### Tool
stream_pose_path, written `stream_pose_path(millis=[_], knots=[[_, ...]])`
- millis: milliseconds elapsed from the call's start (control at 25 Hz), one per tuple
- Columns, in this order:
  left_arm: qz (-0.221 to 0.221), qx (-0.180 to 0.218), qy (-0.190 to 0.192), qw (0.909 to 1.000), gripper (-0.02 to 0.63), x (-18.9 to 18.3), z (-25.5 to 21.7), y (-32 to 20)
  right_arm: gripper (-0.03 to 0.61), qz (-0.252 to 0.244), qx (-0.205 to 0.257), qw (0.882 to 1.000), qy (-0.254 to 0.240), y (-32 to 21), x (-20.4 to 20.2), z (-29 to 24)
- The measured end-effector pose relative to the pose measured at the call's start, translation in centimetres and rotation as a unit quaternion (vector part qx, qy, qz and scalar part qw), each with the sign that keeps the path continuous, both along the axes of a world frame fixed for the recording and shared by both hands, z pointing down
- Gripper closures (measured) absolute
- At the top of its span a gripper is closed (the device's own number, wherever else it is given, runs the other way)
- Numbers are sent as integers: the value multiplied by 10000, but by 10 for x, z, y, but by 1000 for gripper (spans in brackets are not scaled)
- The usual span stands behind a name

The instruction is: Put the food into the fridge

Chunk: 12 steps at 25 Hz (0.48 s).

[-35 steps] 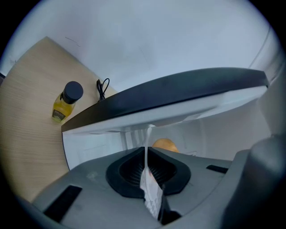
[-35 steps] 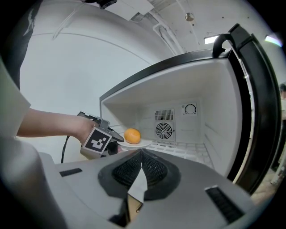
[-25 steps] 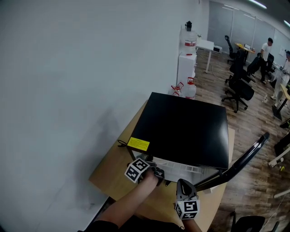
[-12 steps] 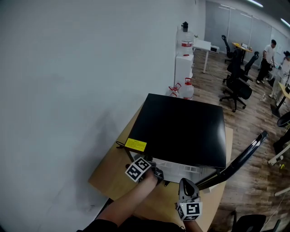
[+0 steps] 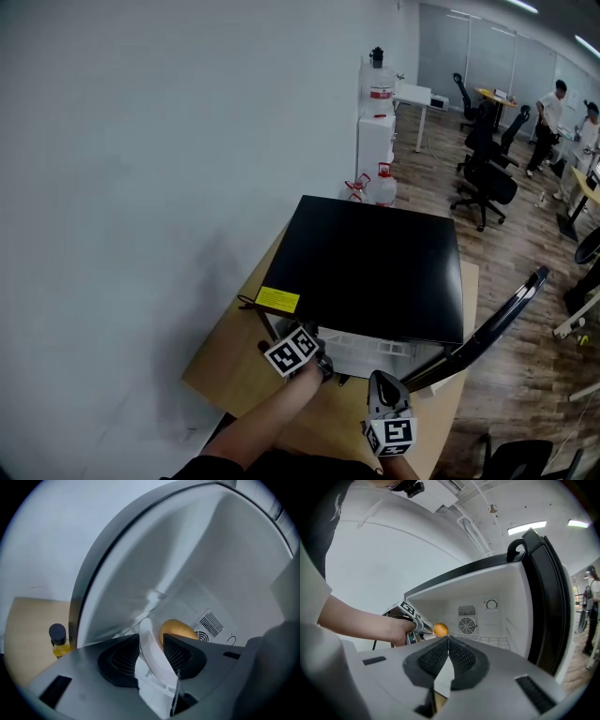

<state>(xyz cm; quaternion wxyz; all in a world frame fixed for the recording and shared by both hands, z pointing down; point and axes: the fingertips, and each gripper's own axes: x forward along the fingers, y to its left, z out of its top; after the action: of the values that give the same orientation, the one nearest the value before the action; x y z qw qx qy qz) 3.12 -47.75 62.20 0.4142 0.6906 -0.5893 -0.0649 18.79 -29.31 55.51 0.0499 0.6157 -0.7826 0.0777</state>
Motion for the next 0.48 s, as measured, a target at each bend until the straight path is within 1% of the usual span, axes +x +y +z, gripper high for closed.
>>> stream_pose_path(millis=[120, 240, 440, 480], knots=[[203, 113, -219, 9995, 462, 4, 0, 0, 518, -60, -50, 10000, 5, 1, -2, 1], [362, 137, -412, 9984, 449, 7, 1, 0, 518, -90, -84, 9999, 7, 4, -4, 2], [553, 201, -520, 9969, 447, 12, 1, 0, 518, -316, -304, 9990, -19, 5, -14, 14], [603, 217, -548, 9964, 435, 13, 1, 1, 518, -351, -330, 9988, -17, 6, -17, 15]])
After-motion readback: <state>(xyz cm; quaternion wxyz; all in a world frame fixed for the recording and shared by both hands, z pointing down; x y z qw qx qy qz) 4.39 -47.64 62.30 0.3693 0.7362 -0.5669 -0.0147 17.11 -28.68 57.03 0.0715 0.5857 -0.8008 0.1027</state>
